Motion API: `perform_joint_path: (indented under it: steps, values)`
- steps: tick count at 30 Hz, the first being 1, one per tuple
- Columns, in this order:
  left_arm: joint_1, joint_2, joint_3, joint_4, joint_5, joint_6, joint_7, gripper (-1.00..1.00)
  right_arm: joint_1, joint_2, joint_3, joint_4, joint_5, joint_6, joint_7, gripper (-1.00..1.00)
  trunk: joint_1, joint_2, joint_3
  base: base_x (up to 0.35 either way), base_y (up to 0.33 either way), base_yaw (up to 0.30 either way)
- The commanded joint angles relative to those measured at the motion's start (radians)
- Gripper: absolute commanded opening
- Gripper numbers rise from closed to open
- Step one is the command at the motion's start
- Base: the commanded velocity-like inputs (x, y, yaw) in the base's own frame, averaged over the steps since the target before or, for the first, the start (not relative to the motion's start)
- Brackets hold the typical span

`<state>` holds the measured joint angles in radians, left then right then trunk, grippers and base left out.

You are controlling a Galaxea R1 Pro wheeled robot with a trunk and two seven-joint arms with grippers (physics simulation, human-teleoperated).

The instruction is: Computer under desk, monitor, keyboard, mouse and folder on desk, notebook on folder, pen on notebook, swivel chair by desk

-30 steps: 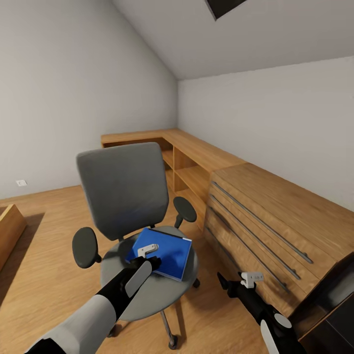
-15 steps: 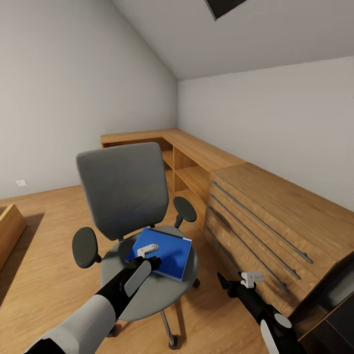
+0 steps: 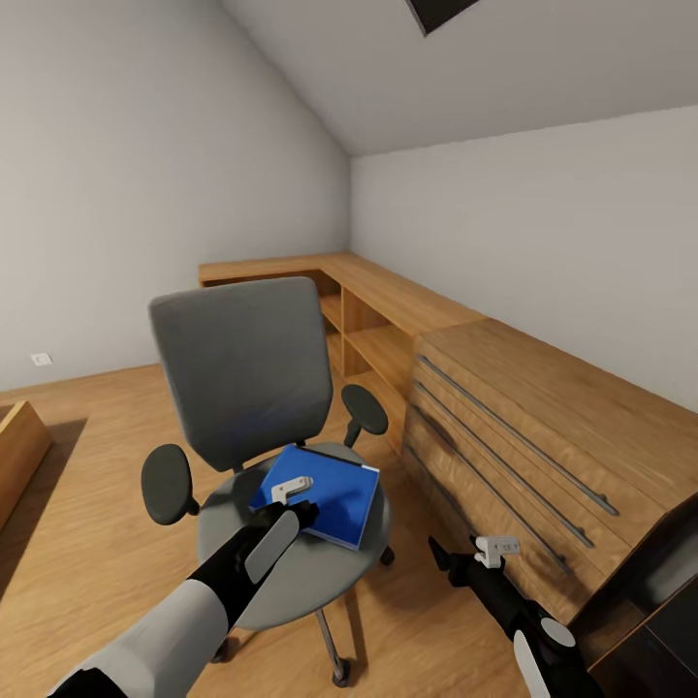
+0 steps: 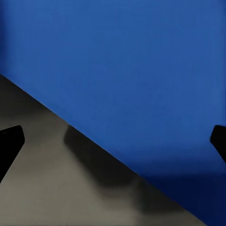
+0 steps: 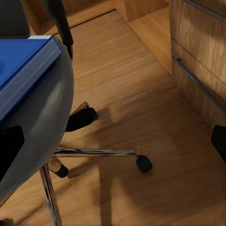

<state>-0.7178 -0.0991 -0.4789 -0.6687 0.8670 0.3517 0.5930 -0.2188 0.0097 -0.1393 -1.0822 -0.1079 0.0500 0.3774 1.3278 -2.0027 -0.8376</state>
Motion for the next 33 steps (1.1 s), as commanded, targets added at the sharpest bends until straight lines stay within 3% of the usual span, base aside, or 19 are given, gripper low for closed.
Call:
perform_joint_path:
  steps: [1, 33]
  values:
    - [0.0, 0.001, -0.004, 0.047, 0.018, 0.001, 0.006, 1.0, -0.001, 0.001, -0.003, 0.0, -0.01, 0.005, 0.008, 1.0, 0.0, 0.0, -0.001, 0.0, 0.0, 0.0]
    - [0.0, 0.004, -0.005, 0.047, 0.012, 0.0, 0.005, 1.0, -0.001, 0.001, -0.003, 0.001, -0.01, 0.005, 0.008, 1.0, 0.0, 0.0, -0.001, 0.0, -0.042, 0.0]
